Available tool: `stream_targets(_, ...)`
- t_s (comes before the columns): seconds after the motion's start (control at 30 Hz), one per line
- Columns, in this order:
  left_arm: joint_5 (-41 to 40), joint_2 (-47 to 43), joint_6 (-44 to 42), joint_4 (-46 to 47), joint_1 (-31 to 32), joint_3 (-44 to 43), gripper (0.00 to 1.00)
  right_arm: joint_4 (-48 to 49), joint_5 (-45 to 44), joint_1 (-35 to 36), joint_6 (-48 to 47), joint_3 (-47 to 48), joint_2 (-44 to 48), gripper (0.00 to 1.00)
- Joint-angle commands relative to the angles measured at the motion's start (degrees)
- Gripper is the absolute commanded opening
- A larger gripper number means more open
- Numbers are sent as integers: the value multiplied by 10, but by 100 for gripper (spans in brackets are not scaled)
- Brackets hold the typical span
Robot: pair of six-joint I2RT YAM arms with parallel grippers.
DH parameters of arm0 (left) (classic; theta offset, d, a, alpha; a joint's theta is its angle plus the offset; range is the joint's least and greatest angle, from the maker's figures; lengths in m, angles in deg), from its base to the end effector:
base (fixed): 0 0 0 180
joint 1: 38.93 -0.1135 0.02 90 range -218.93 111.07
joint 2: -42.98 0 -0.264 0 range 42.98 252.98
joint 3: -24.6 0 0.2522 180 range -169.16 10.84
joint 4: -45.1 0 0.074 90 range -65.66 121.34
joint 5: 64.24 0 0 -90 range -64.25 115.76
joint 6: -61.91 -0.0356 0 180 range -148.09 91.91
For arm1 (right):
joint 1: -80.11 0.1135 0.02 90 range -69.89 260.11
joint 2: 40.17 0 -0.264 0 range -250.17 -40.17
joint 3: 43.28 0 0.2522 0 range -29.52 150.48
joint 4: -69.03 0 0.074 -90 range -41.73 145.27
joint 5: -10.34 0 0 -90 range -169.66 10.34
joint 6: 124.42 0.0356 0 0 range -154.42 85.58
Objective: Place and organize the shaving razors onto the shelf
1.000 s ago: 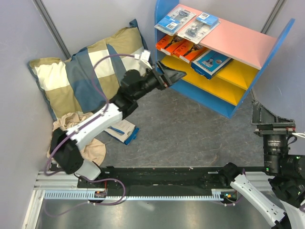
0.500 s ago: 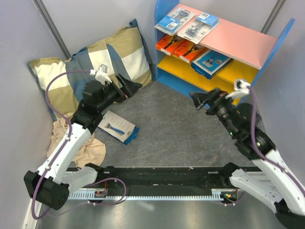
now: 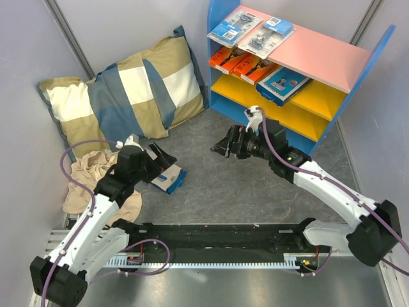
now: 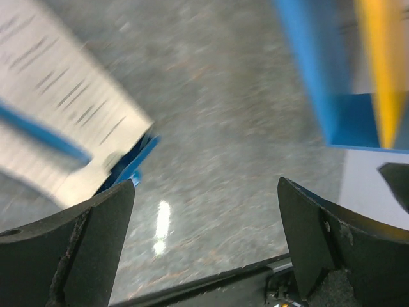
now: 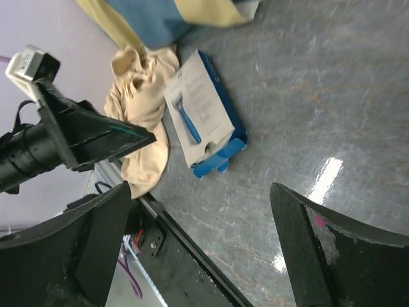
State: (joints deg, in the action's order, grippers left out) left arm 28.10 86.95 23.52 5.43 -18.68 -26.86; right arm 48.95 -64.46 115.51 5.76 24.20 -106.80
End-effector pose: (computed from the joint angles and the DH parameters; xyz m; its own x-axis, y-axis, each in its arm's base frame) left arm 0.1616 -0.0612 0.2713 -0.6068 -0.6109 -0.5086 -0.1567 0.7192 -0.6769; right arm 0.2145 0.1639 0.3239 -0.6960 0.2692 -0.6657 -0.4081 0.6145 0.6752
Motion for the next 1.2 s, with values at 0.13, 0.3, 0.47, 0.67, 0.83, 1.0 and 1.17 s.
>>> stream_targets(0.13, -21, 23, 92, -64, -14, 72, 99, 92, 105, 7, 8, -32, -97, 98)
stream_targets(0.3, -52, -31, 118, -90, -23, 98, 100, 107, 119, 12, 1, -41, -135, 98)
stream_targets(0.47, -46, -43, 127, -77, -50, 128, 97, 115, 126, 13, -2, -45, -154, 98)
stream_targets(0.67, 11, -22, 146, 13, -92, 204, 90, 113, 124, 13, -3, -48, -148, 98)
stream_targets(0.83, 1, -16, 149, 72, -107, 223, 81, 108, 121, 14, -1, -54, -142, 98)
stream_targets(1.0, -5, 6, 140, 109, -121, 239, 75, 107, 120, 14, 1, -57, -141, 98)
stream_targets(1.17, 9, 60, 133, 183, -129, 259, 54, 105, 120, 14, 0, -59, -140, 98)
